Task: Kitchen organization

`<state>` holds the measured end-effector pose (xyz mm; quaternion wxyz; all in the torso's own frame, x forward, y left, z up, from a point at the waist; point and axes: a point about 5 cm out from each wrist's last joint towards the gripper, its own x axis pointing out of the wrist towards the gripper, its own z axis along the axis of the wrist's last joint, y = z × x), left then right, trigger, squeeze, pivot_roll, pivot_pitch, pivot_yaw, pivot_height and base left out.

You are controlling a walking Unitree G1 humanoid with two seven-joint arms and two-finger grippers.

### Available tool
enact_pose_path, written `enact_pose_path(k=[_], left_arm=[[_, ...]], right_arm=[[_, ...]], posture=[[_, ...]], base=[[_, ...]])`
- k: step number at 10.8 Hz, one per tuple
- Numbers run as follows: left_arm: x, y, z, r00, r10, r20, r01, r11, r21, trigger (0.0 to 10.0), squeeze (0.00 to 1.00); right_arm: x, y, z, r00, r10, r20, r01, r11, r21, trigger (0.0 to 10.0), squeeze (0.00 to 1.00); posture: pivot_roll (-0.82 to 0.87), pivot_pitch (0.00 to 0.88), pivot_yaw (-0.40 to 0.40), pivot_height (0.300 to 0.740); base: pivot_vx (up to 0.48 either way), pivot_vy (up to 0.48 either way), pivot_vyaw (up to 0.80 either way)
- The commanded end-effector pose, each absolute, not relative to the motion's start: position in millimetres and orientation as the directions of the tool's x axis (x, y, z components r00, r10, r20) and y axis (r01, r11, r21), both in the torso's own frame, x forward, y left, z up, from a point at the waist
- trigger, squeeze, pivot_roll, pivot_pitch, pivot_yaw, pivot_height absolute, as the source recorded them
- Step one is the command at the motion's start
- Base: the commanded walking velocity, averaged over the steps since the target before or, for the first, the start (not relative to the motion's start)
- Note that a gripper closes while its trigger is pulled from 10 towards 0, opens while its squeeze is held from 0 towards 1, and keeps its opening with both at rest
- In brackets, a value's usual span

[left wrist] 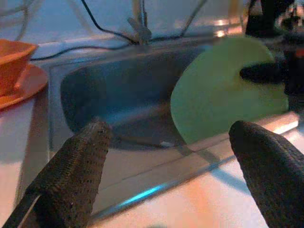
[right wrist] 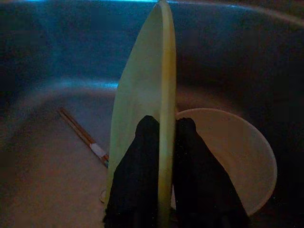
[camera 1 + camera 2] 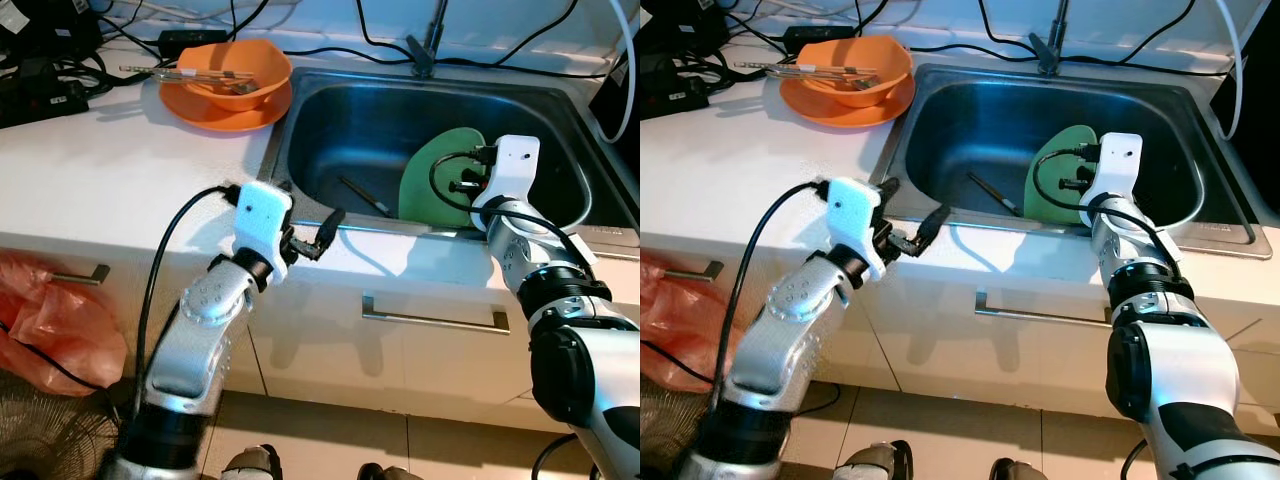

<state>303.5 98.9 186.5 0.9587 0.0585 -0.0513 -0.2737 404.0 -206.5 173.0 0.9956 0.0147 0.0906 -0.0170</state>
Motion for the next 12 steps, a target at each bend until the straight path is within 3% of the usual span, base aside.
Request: enact_pose_path(k=[1,3,6,7,12], left_arm=[[300.8,93.6,186.5,0.825,-0.565,0.019,0.555,0.816,0.163,10.0,0.38],[295.0,86.9,179.3,0.774,-0.631,-0.054,0.632,0.766,0.120,10.0,0.36],[294.8,89.2,181.0,0.769,-0.635,-0.076,0.639,0.759,0.124,10.0,0.24],[297.9,90.5,187.2,0.781,-0.623,-0.052,0.624,0.771,0.129,10.0,0.23],[301.5,95.4,192.4,0.801,-0.597,-0.036,0.596,0.792,0.133,10.0,0.18]], right_arm=[[396.0,-205.6,146.2,0.951,-0.008,-0.310,0.011,1.000,0.009,10.0,0.00],[394.7,-213.1,145.8,0.947,-0.025,-0.320,0.015,0.999,-0.033,10.0,0.00],[397.7,-219.7,157.9,0.958,-0.031,-0.284,0.016,0.998,-0.057,10.0,0.00],[398.1,-219.2,158.9,0.960,-0.021,-0.280,0.008,0.999,-0.045,10.0,1.00],[395.1,-224.2,153.4,0.952,-0.026,-0.306,0.014,0.999,-0.039,10.0,1.00]], posture=[[0.11,0.145,0.002,0.740],[0.12,0.148,0.001,0.740],[0.12,0.152,0.002,0.740],[0.12,0.153,0.004,0.740],[0.12,0.151,0.002,0.740]], base=[[0.000,0.000,0.00],[0.000,0.000,0.00],[0.000,0.000,0.00],[0.000,0.000,0.00],[0.000,0.000,0.00]])
